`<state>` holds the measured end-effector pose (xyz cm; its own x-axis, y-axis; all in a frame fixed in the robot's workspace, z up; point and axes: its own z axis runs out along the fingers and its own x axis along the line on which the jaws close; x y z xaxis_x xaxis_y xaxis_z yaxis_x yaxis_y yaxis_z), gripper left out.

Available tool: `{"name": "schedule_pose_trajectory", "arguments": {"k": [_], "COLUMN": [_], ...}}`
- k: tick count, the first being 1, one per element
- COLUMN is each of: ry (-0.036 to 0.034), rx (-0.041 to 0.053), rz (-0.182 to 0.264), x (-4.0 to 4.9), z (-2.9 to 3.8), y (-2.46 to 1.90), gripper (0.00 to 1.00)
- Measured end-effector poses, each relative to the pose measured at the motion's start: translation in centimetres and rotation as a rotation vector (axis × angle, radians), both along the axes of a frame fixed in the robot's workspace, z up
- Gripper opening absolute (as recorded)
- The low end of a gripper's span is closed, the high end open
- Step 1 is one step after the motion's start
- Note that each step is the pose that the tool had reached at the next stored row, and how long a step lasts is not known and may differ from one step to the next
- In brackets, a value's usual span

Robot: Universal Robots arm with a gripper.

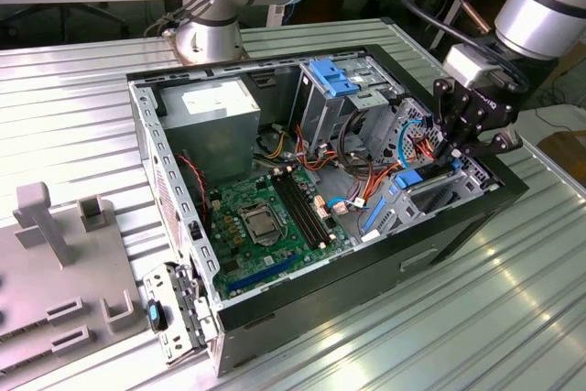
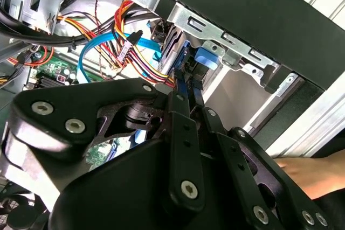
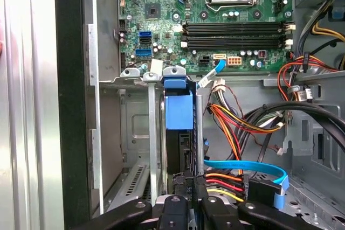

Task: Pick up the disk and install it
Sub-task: 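Insert the first disk wire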

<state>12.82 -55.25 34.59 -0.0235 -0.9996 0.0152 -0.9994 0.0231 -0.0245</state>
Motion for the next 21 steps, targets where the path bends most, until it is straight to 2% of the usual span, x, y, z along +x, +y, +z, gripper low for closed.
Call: {"name": "schedule_pose_trajectory", "arguments": {"k": [4, 8, 21], "ry": [0.0000, -0.0001, -0.0003], "rx": [0.0000, 0.0002, 0.0001], "rz": [0.000, 0.000, 0.002], "x": [0.00, 0.00, -0.06], "z": [-0.01, 0.27, 0.21], "y": [0.00, 0.00, -0.05], "gripper": [0.17, 0.17, 0.17]}}
